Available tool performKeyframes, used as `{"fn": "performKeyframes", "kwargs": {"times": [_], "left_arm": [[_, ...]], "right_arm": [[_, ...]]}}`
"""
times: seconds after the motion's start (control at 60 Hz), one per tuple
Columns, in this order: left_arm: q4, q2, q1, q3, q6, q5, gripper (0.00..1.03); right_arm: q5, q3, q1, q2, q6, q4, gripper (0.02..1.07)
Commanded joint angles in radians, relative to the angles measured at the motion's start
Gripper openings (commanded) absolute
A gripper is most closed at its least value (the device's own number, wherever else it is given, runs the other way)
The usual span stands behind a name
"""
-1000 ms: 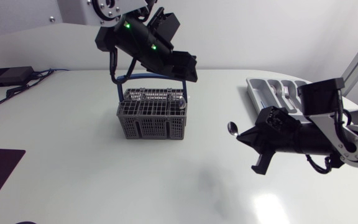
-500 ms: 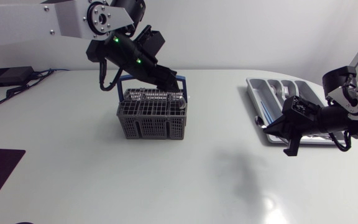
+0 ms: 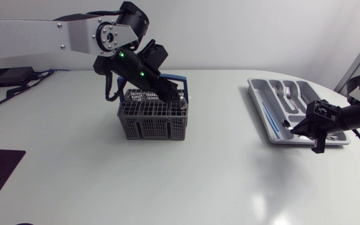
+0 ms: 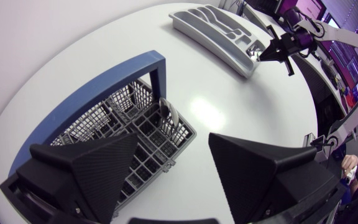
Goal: Unload the cutlery basket into the drawer organizer.
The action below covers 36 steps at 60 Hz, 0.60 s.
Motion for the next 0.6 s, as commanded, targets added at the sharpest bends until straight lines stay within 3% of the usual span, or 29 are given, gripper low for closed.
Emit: {"fn": "performKeyframes", "kwargs": {"times": [0.0,0.3,0.583], "left_arm": [[0.009,0.025,0.007,-0.028,0.029,0.016,0.80],[0.038,0.049,0.018,-0.032,0.048,0.039,0.80],[0.065,0.072,0.024,-0.032,0.071,0.049,0.78]], "right_arm": [[0.030,0.057,-0.031,0.064,-0.095,-0.014,0.08],[0.151,0.157,-0.062,0.184,-0.176,0.032,0.09],[0.228,0.195,-0.098,0.270,-0.198,0.098,0.17]]}}
